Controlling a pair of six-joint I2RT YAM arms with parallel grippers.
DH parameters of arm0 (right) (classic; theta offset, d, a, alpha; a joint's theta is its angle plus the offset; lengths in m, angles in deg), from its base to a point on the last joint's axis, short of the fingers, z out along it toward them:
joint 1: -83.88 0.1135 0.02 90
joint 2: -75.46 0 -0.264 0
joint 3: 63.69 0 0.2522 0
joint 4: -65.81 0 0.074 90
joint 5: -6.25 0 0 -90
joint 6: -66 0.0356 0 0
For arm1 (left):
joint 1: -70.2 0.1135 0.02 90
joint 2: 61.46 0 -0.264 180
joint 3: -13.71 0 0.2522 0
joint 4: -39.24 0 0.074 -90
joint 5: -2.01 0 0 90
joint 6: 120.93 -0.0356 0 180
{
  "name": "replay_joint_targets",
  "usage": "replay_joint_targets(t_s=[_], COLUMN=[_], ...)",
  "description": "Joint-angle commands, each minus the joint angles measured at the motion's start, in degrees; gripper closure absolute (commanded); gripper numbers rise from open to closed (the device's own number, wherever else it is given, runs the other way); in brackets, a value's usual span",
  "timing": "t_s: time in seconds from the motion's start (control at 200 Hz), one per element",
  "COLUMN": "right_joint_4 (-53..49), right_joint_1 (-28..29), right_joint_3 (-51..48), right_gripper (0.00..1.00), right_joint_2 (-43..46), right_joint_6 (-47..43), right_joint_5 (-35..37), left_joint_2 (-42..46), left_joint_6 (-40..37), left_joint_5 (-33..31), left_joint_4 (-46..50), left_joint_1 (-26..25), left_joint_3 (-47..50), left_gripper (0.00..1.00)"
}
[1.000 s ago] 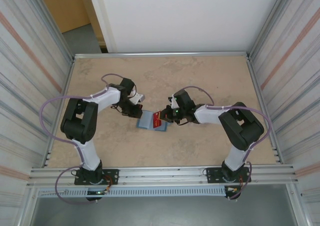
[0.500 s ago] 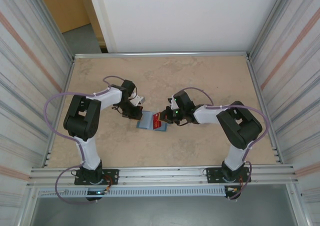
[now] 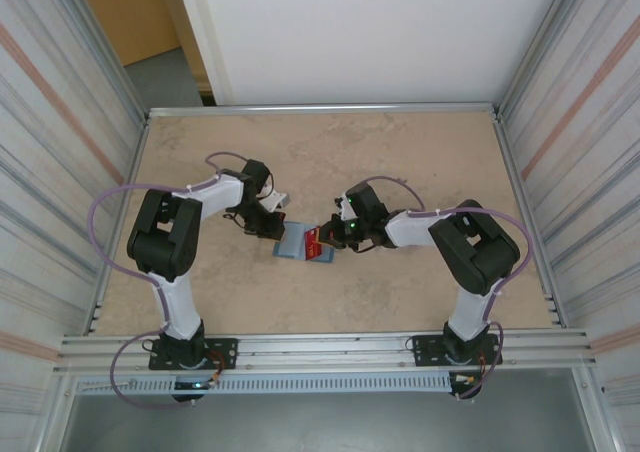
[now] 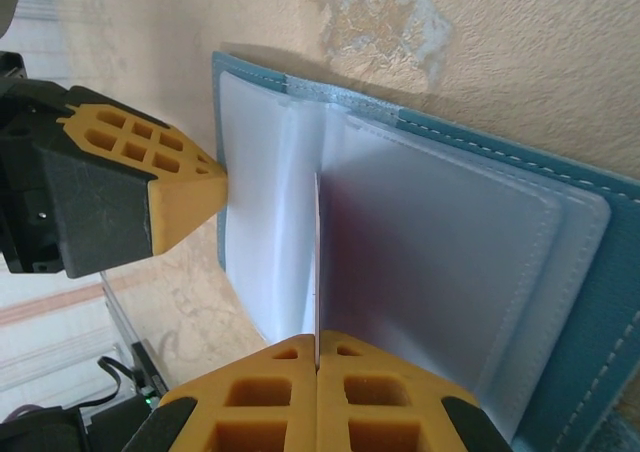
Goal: Put the credit cards into the card holder
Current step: Insert the credit card into the card slot.
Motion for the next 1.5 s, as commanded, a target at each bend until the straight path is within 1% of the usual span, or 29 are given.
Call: replay_joint_targets(t_s=[0.0, 0.536, 1.148, 1.358, 1.493], right_joint_4=[0.13, -1.81, -0.32, 0.19, -0.05], right_joint_1=[0.44, 0.15, 0.45, 0.36, 0.27], right_joint_3=[1.48, 1.54, 2.60, 3.30, 2.88], right_gripper=[1.00, 1.00, 1.00, 1.00, 1.00], right_joint_2=[-0.10, 2.99, 0.60, -1.81, -1.51], right_joint_6=[0.11, -0.83, -0.28, -0.26, -0.42], right_joint_5=[-0.90, -0.75, -1.26, -1.45, -1.19], left_joint_2=[-2.15, -2.10, -2.21, -2.26, -2.04], left_joint_6=[-1.14, -1.30, -1.35, -1.37, -1.46], left_joint_5=[-1.34, -2.08, -1.74, -1.76, -1.73], left_joint_4=[0.37, 0.21, 0.02, 0.11, 0.03], left_joint_1=[0.36, 1.20, 1.36, 1.37, 1.54], left_joint_3=[-0.10, 0.11, 0.24, 0.29, 0.38], left_gripper=[0.95, 0.94, 0.95, 0.95, 0.95])
